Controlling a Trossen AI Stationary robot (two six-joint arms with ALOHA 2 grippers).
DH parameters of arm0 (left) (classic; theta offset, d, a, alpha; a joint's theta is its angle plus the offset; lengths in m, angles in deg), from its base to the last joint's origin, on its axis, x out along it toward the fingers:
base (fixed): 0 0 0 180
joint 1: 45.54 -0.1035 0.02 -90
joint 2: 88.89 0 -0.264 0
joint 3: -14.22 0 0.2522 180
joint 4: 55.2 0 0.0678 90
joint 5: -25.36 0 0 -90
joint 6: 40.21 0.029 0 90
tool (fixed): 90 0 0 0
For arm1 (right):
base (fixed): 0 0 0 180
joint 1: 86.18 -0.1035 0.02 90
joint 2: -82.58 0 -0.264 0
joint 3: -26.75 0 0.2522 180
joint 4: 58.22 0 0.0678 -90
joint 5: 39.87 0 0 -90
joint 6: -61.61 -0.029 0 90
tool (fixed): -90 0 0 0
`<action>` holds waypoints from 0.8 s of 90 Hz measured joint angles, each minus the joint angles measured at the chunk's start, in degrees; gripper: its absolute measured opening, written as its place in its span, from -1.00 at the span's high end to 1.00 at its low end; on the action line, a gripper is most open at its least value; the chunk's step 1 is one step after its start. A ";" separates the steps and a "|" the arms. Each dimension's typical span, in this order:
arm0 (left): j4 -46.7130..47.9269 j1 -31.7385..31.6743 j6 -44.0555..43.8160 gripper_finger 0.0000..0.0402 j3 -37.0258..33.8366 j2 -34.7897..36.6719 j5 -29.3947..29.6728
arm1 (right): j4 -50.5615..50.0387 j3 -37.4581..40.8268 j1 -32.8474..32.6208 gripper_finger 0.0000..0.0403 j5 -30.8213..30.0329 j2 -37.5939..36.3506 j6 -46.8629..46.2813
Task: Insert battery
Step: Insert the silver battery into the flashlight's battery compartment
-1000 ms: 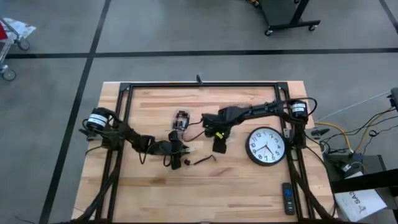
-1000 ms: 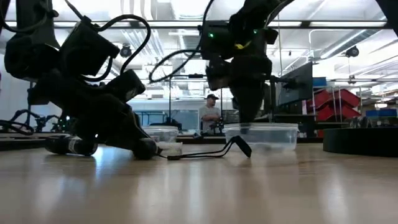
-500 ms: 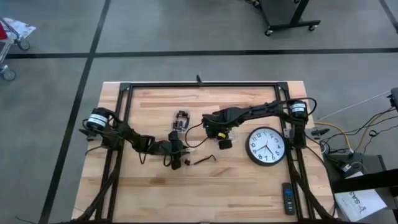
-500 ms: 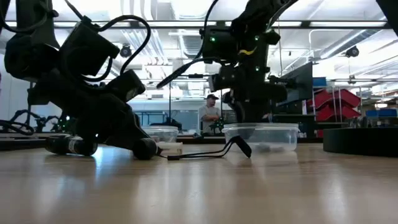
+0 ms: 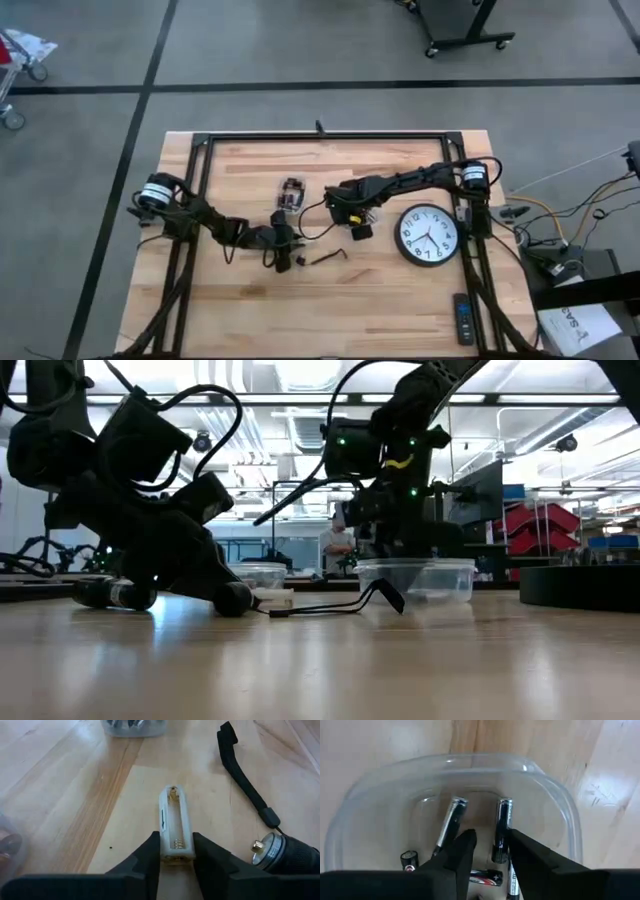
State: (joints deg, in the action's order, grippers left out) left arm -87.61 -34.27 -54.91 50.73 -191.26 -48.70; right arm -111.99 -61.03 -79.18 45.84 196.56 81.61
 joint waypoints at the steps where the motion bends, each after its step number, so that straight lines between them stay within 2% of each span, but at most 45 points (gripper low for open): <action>1: 0.00 0.00 0.00 0.58 0.01 0.00 0.00 | -0.01 0.02 0.00 0.51 0.00 0.00 -0.26; 38: -0.22 0.00 0.00 0.55 0.00 0.00 -0.02 | 0.20 0.11 -0.05 0.95 0.20 -1.05 -7.24; 72: -0.27 0.00 0.00 0.56 0.00 0.00 -0.04 | -11.17 -7.92 -2.84 0.96 -0.33 -3.58 -15.82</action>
State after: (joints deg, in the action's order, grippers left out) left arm -87.87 -34.27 -54.91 50.73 -191.26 -48.74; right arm -123.16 -68.94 -82.02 45.51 192.97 65.79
